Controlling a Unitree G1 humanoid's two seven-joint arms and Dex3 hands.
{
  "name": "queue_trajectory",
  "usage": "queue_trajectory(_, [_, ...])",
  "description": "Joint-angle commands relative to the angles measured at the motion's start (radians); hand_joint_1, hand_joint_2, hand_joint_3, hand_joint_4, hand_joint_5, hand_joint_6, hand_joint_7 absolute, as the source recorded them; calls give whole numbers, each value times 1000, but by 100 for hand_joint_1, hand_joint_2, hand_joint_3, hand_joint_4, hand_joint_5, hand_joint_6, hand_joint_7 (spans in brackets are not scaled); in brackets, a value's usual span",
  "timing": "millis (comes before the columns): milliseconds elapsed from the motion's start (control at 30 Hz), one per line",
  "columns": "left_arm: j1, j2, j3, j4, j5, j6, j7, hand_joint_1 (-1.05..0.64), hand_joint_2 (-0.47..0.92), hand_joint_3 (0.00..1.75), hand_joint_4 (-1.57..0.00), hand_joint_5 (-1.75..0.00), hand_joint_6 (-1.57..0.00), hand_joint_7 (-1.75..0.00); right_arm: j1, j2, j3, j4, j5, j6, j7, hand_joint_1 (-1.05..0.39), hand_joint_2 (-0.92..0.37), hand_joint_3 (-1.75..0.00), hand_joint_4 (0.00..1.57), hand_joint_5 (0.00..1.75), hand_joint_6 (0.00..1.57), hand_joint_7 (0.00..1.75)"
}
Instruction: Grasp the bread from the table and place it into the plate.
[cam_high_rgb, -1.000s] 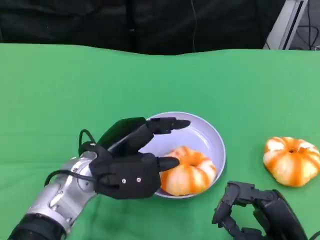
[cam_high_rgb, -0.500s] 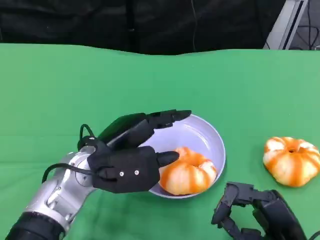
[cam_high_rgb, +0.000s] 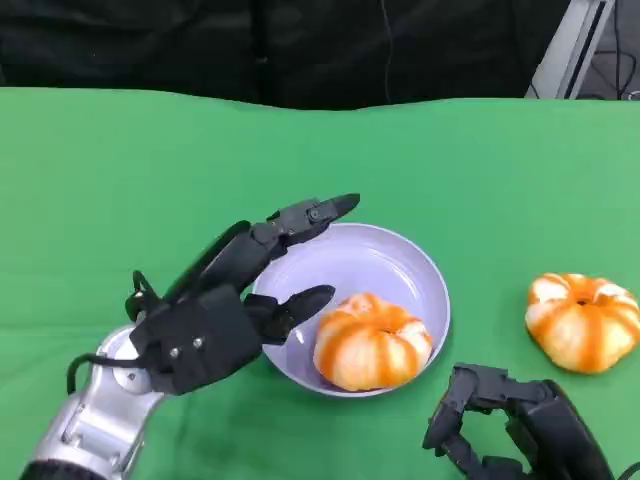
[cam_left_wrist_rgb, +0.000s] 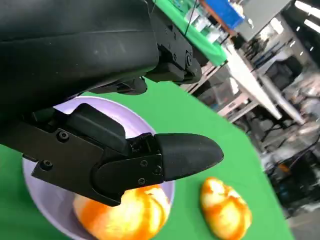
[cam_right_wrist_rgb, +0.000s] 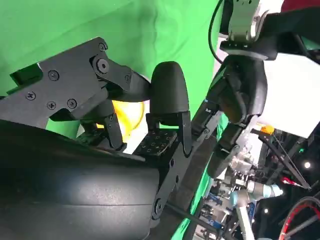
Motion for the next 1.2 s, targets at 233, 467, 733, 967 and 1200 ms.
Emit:
queue_trajectory(233, [102,3,65,-135,-74,19,-9,-89,92,75,-44,-4,-41,-3,1,-18,-5,7,21,-7,8,-24,-63,-89,80,158,79,133])
queue_trajectory(467, [127,-6,91,-155,-151,10,-46,-85,92,73,-45,-2,-42,-2,4,-20,-5,0,15,2,9,-23,-62,-90,80,158,80,133])
queue_trajectory(733, [192,-28,111,-216,-242,13,-88,-86,92,69,-47,-2,-43,-2,6,-20,-7,13,21,-19,12,-23,-62,-90,80,159,80,132])
queue_trajectory(967, [277,-53,145,-282,-352,20,-130,-88,92,62,-54,-4,-47,-2,10,-24,-7,10,33,-23,20,-24,-64,-89,80,157,79,133])
queue_trajectory(1200, [366,-64,171,-331,-481,42,-216,-85,92,59,-55,-2,-47,-1,13,-27,-8,16,44,-32,27,-24,-63,-89,81,156,79,133])
